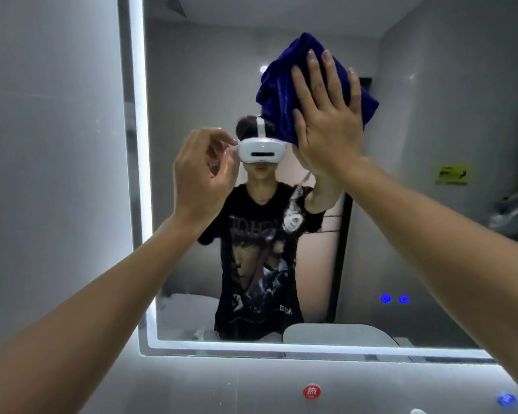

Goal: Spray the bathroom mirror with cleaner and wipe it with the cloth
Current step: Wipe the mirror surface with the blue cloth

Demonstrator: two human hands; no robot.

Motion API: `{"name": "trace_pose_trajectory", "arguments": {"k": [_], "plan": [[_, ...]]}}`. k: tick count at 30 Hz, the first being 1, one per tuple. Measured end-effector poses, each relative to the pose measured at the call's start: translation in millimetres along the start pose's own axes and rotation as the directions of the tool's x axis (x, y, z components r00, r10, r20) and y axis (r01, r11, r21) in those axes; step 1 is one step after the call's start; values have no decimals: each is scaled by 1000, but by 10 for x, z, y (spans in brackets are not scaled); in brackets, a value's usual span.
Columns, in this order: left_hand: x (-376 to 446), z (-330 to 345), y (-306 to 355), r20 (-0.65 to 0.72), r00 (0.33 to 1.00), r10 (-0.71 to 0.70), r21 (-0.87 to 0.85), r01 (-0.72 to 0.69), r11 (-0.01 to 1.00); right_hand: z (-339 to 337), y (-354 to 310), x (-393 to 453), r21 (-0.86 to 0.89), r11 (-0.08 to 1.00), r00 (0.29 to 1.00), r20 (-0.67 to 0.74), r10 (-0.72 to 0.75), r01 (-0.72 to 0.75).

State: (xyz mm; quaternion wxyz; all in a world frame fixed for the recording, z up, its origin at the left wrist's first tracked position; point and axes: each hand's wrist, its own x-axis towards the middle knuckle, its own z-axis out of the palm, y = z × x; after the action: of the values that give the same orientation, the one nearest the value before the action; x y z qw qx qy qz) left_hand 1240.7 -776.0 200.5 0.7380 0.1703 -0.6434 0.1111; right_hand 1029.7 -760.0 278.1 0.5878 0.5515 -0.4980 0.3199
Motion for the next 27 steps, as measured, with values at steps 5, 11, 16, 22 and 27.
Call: {"name": "trace_pose_trajectory", "arguments": {"k": [5, 11, 16, 22, 27], "plan": [[-232, 47, -29, -75, 997, 10, -22, -12, 1000, 54, -231, -550, 52, 989, 991, 1, -137, 137], [-548, 83, 34, -28, 999, -28, -42, 26, 999, 121, -559, -1250, 125, 972, 979, 21, -205, 201], [-930, 52, 27, -4, 996, -91, -17, 91, 996, 169, -764, -1905, 186, 943, 958, 31, -286, 276], [-1273, -46, 16, 42, 990, -135, 57, 133, 990, 235, -853, -2690, 216, 862, 867, 107, -487, 458], [-1317, -130, 17, 137, 986, -94, 110, 80, 991, 245, -683, -2706, 165, 747, 731, 155, -664, 644]]}}
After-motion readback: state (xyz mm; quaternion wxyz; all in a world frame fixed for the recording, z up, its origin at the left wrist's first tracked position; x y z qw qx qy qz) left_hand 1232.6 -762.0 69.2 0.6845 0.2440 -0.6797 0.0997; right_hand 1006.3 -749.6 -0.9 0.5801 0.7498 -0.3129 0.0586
